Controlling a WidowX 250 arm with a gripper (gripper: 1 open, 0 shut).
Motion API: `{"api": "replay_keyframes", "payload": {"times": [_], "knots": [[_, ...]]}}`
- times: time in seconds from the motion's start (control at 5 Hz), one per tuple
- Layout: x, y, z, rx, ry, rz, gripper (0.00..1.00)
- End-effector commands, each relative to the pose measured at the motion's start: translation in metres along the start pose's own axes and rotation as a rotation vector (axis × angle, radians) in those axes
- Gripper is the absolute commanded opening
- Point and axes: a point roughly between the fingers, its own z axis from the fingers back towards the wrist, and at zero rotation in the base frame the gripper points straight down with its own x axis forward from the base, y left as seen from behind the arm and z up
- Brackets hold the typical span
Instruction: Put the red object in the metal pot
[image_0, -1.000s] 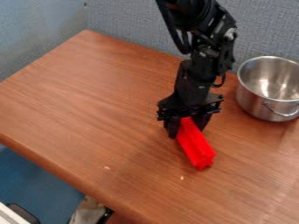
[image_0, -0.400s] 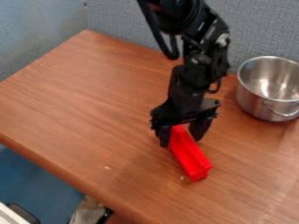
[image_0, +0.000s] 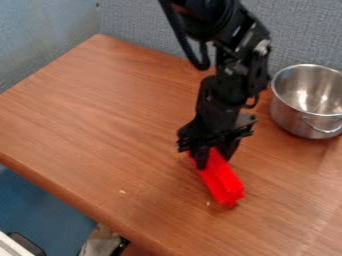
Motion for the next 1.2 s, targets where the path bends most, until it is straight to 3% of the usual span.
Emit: {"api": "replay_keyframes", "payload": {"times": [0.0,0.2,0.4,0.6,0.8,1.0], "knots": [[0.004,-0.023,0.050,-0.042,-0.020,-0.029,0.00],[0.005,-0.049,0.093,-0.064,-0.040,-0.105,0.00],[0.029,-0.061,0.105,-0.064,-0.064,-0.241,0.00],[0.064,-0.051,0.104,-0.040,-0.094,-0.268,0.00],[0.072,-0.045,0.100,-0.041,-0.109,-0.336,0.00],[0.068,-0.041,0.101,-0.043,-0.121,-0.436,0.00]]}}
